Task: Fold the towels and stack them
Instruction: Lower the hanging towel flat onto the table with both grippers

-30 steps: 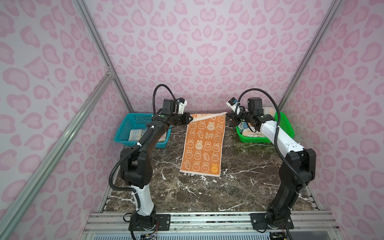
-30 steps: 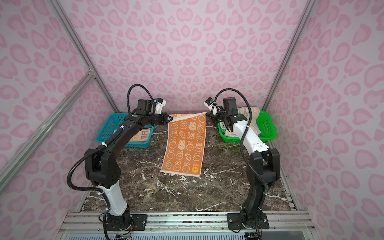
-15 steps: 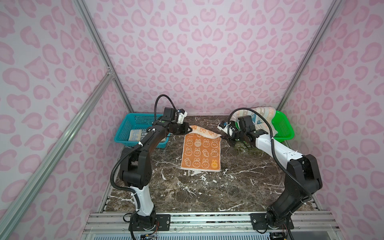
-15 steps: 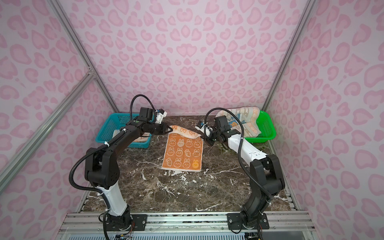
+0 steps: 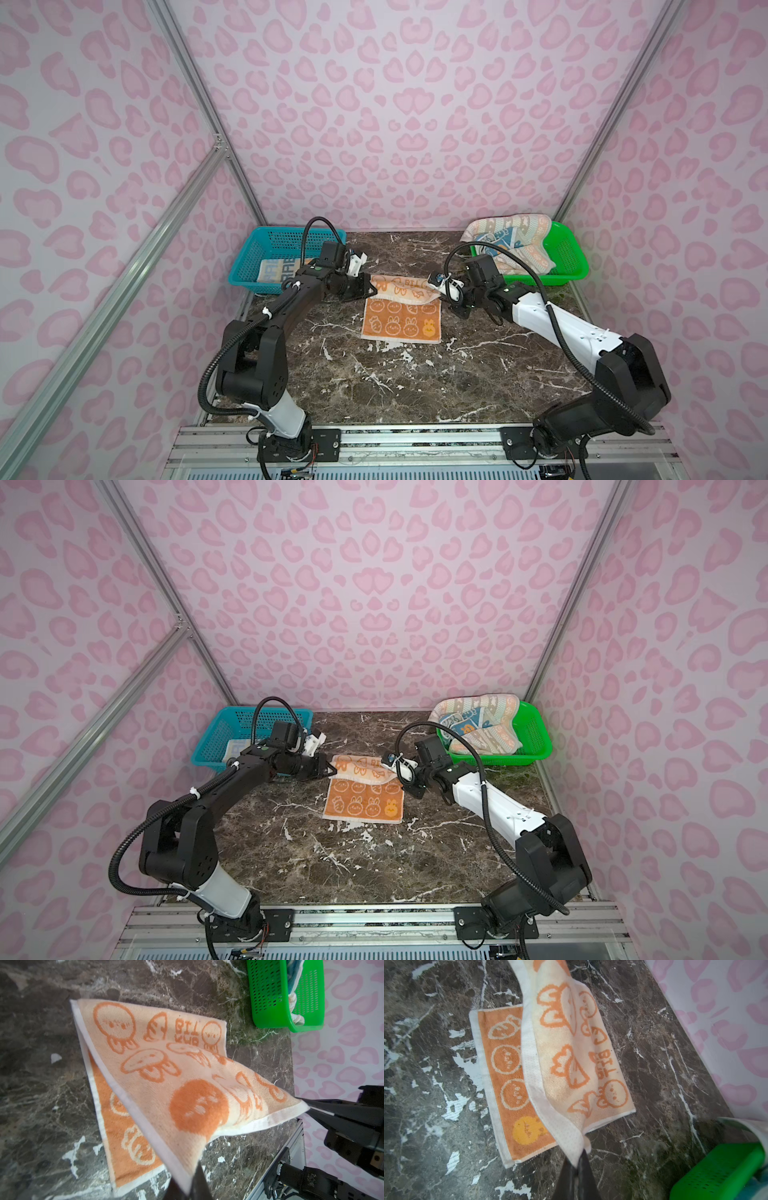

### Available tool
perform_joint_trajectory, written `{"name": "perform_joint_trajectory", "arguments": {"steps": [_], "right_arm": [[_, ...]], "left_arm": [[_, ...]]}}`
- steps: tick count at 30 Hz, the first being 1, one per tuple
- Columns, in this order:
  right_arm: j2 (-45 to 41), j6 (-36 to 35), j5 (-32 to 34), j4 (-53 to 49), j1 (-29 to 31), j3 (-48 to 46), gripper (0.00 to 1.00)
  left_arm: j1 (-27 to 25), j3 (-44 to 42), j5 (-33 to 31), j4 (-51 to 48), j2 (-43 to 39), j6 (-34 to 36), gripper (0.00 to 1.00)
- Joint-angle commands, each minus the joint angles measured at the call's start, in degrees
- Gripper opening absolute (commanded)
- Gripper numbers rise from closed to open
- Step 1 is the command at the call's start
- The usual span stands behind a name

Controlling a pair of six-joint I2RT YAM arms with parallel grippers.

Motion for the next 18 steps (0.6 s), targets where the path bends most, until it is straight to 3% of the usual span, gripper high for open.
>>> {"name": "perform_joint_trajectory", "arguments": {"steps": [1,6,18], "right_arm": [[-0.75,-2.58,7.96,-2.40,2.36,-0.49,0.00],[-2.24,-1.64,11.08,-1.65,6.68,-3.78,0.00],[-4.69,5.56,8.19,6.73,9.32,-15.50,0.00]], "left_arm": [[0.10,-2.05,-0.78,-0.76,-2.24,-1.01,0.03],[0.01,-6.40,-0.93,-0.42,-3.53,-2.19,0.03],[-0.11,-13.40,-1.21,1.33,-2.25,-3.80,0.03]]}}
